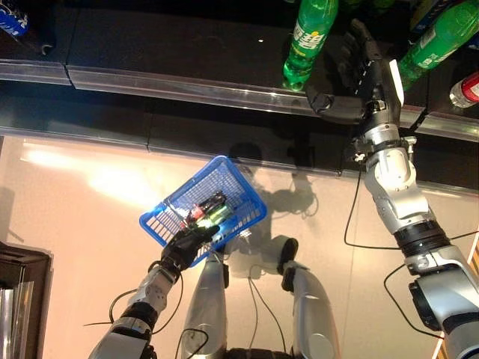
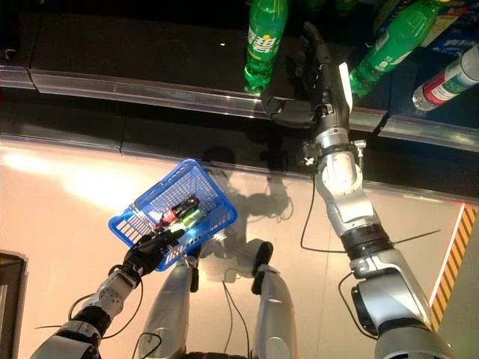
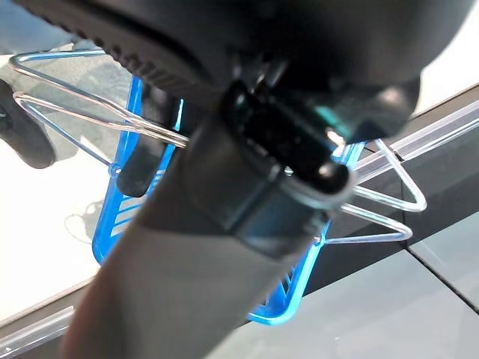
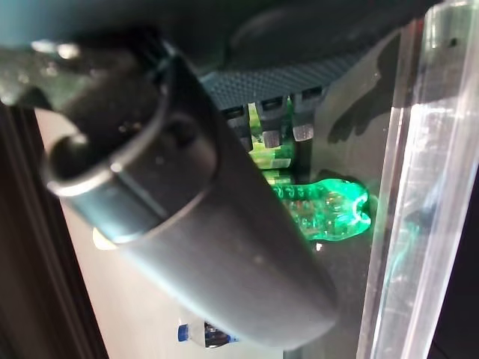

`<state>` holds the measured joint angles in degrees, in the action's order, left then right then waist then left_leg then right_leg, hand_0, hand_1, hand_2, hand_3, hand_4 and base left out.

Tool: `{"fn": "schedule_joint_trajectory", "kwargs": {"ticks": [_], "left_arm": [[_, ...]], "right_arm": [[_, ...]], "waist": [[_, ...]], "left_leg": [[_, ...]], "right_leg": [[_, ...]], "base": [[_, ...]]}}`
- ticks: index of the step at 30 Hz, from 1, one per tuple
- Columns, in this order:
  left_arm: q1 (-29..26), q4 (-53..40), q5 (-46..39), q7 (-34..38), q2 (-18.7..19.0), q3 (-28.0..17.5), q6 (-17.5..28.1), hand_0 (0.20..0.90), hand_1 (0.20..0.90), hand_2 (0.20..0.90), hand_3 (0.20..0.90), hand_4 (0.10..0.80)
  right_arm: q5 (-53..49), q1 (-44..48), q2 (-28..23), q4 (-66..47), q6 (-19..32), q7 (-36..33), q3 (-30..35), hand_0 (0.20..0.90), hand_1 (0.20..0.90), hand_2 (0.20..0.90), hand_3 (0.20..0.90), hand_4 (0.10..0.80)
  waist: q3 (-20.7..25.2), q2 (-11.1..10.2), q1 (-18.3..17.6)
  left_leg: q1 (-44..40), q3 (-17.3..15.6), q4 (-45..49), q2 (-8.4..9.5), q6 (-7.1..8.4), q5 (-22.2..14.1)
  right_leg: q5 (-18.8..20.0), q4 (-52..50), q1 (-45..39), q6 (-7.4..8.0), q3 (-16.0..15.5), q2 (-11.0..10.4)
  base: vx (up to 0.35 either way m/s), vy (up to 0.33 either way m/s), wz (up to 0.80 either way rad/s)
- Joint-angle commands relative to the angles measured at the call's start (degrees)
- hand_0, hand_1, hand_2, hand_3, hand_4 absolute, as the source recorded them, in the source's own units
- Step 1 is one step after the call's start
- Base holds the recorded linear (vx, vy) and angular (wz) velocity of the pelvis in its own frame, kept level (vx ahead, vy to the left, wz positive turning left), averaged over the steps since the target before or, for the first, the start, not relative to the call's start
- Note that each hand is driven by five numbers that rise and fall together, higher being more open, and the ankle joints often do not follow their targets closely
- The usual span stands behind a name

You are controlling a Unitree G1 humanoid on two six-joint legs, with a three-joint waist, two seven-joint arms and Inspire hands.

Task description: Pick up the drink and place into the basket.

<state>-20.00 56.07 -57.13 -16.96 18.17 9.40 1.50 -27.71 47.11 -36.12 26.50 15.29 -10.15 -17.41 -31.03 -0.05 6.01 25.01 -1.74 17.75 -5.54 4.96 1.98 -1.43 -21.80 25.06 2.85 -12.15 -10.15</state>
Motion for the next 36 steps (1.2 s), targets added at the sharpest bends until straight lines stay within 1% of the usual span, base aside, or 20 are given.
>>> {"fn": "schedule_joint_trajectory", "kwargs": {"ticks": [1, 4, 13, 21, 25, 33, 34, 35, 36], "left_arm": [[8.5, -5.4, 2.3, -3.6, 3.3, 5.2, 0.1, 0.3, 0.3, 0.3, 0.2, 0.1], [8.5, -5.7, 2.4, -3.5, 3.6, 5.4, -0.1, 0.3, 0.3, 0.3, 0.2, 0.1], [7.9, -5.8, 2.8, -3.6, 4.0, 6.6, -0.5, 0.3, 0.3, 0.3, 0.2, 0.1], [7.7, -6.2, 2.5, -3.7, 4.1, 7.8, -0.5, 0.3, 0.3, 0.3, 0.2, 0.1], [7.7, -6.1, 2.3, -3.8, 4.1, 8.1, -0.3, 0.3, 0.3, 0.3, 0.2, 0.1], [7.7, -6.2, 2.0, -4.1, 4.1, 8.9, -0.1, 0.3, 0.3, 0.3, 0.2, 0.1], [7.7, -6.1, 2.0, -4.3, 4.1, 9.2, 0.1, 0.3, 0.3, 0.3, 0.2, 0.1], [7.7, -6.1, 1.9, -4.3, 4.0, 9.3, 0.2, 0.3, 0.3, 0.3, 0.2, 0.1], [7.7, -6.2, 1.9, -4.2, 4.0, 9.5, 0.2, 0.3, 0.3, 0.3, 0.2, 0.1]], "right_arm": [[-1.1, 9.8, -6.2, -3.8, 3.5, -0.1, 0.6, 0.9, 0.9, 0.9, 0.9, 0.8], [-0.9, 11.9, -6.2, -2.2, 2.3, 0.0, -0.7, 0.9, 0.9, 0.9, 0.9, 0.8], [-4.8, 16.5, -5.5, 3.2, -0.4, 3.4, -3.6, 0.9, 0.9, 0.9, 0.9, 0.8], [-9.1, 20.3, -4.3, 9.5, -1.9, 5.9, -5.1, 0.9, 0.9, 0.9, 0.9, 0.8], [-9.4, 22.0, -3.9, 13.0, -2.5, 6.2, -6.0, 0.9, 0.9, 0.9, 0.9, 0.8], [-14.9, 24.7, -3.5, 19.4, -3.2, 8.0, -6.5, 0.9, 0.9, 0.9, 0.9, 0.8], [-16.6, 25.3, -3.2, 20.8, -3.5, 8.7, -6.4, 0.747, 0.747, 0.747, 0.722, 0.622], [-17.5, 25.5, -3.0, 21.4, -3.6, 9.0, -6.3, 0.719, 0.719, 0.719, 0.689, 0.589], [-18.7, 25.8, -2.7, 22.1, -3.7, 9.6, -6.2, 0.705, 0.705, 0.705, 0.672, 0.572]], "waist": [[1.2, 2.6, 1.0], [1.2, 2.6, 1.4], [1.2, 2.7, 2.4], [1.2, 3.2, 3.4], [1.2, 3.5, 3.9], [1.2, 3.9, 4.9], [1.2, 4.1, 5.1], [1.2, 4.2, 5.2], [1.2, 4.3, 5.3]], "left_leg": [[2.6, -1.0, 8.4, 1.8, -1.55, -3.9], [2.6, -0.9, 8.3, 1.94, -1.57, -4.1], [2.7, -0.5, 8.4, 2.1, -1.52, -4.6], [2.5, -0.1, 7.6, 2.69, -1.56, -4.9], [2.4, 0.1, 7.3, 2.89, -1.55, -4.9], [1.9, 0.4, 6.5, 3.48, -1.68, -4.9], [1.8, 0.5, 6.3, 3.63, -1.71, -5.0], [1.8, 0.7, 6.3, 3.78, -1.75, -5.0], [1.7, 0.8, 6.2, 3.91, -1.8, -5.0]], "right_leg": [[-1.4, 1.5, -3.8, 1.99, -0.9, -0.9], [-1.4, 1.5, -3.7, 2.06, -0.9, -0.9], [-1.4, 1.5, -4.0, 2.06, -1.6, -1.2], [-1.5, 1.3, -3.6, 2.16, -1.9, -1.5], [-1.4, 1.2, -3.5, 2.26, -2.2, -1.8], [-1.4, 0.8, -3.2, 2.53, -2.6, -2.4], [-1.4, 0.8, -3.2, 2.59, -2.8, -2.5], [-1.4, 0.7, -3.0, 2.64, -2.8, -2.6], [-1.4, 0.6, -2.9, 2.67, -2.8, -2.6]], "base": [[0.0, 0.0, 0.0], [0.0, 0.0, 0.0], [0.003, -0.009, 0.02], [0.004, 0.003, 0.02], [0.011, 0.012, 0.08], [0.025, 0.007, 0.05], [0.03, 0.005, 0.07], [0.028, 0.008, 0.05], [0.0, 0.0, 0.0]]}}
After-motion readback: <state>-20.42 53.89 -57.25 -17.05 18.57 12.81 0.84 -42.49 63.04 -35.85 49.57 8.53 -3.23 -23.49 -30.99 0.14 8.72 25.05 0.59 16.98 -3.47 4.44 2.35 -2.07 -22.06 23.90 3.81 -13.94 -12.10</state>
